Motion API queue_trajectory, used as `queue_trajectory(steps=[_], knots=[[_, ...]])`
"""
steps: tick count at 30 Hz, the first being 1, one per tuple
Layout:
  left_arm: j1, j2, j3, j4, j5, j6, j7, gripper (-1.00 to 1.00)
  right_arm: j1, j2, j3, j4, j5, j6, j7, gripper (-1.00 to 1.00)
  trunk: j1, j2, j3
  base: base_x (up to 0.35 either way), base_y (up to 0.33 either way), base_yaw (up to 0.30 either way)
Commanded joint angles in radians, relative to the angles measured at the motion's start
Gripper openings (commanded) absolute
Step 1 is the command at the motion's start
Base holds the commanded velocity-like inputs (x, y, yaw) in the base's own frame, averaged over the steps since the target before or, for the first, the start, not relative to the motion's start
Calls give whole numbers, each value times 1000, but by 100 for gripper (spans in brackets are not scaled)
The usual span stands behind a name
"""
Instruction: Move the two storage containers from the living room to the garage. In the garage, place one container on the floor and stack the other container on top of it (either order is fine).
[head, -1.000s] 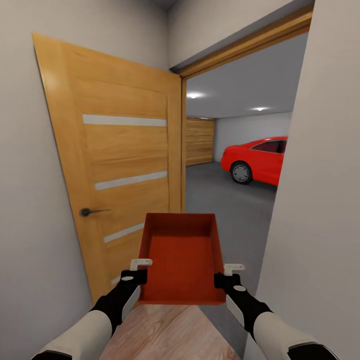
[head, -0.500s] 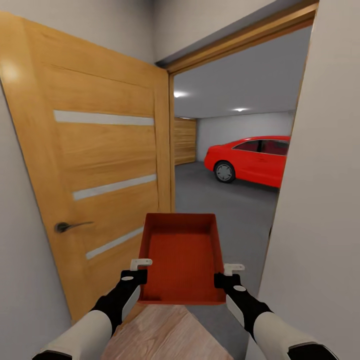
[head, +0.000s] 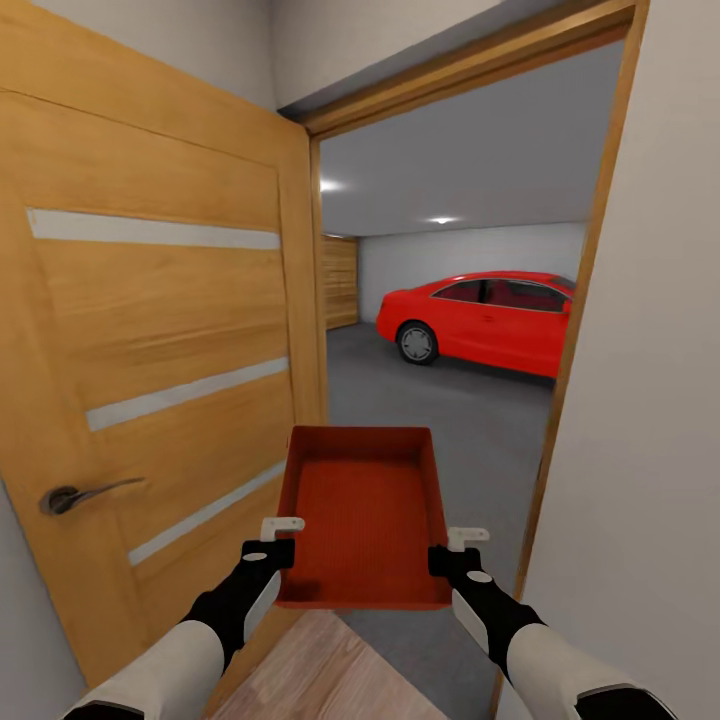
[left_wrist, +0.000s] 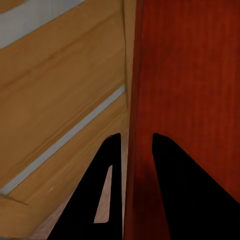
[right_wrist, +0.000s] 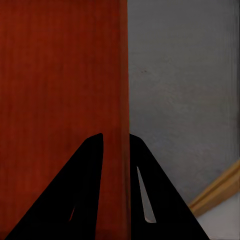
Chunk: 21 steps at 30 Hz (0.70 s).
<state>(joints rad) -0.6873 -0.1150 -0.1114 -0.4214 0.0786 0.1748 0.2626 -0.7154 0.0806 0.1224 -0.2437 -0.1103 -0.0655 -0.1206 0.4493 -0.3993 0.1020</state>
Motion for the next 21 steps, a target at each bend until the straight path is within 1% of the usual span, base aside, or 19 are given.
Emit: queue_trajectory(steps=[1,15,21], knots=[[0,23,44,-2,6,8,13,-100,-1,-1,-20,-2,-3,-5,-2,-100,1,-1,0,244,206,-237],[0,23,44,-2,6,8,13,-100,-1,-1,-20,-2,-3,-6,-2,-100,1,-1,0,241,203,-238],[0,23,44,-2,6,8,13,-100,-1,-1,-20,-2,-3,-6,-2,-100,1,-1,0,144,109,-241]])
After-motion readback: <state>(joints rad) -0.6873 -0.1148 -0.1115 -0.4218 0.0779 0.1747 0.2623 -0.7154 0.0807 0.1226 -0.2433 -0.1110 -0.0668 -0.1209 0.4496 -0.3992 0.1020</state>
